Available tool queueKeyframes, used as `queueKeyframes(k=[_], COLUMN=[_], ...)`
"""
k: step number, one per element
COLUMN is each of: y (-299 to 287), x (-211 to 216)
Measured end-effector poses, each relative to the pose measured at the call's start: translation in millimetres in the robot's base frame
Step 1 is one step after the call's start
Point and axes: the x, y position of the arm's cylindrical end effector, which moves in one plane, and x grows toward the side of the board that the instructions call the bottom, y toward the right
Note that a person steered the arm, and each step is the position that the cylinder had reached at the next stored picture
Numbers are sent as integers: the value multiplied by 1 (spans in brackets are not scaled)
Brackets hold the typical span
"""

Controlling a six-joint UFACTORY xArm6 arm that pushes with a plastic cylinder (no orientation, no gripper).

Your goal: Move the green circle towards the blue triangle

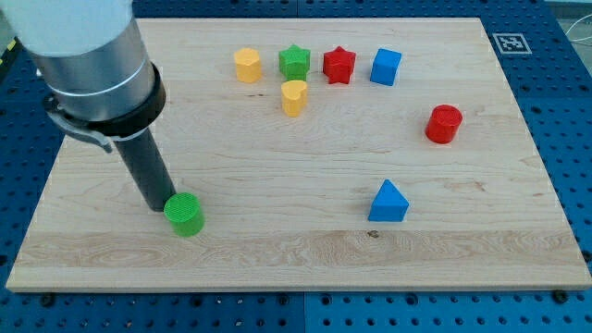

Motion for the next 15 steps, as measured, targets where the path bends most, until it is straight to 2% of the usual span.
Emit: queueKeyframes(k=[3,6,9,12,15], y=[-10,25,-2,58,68], x=[46,-34,13,6,6])
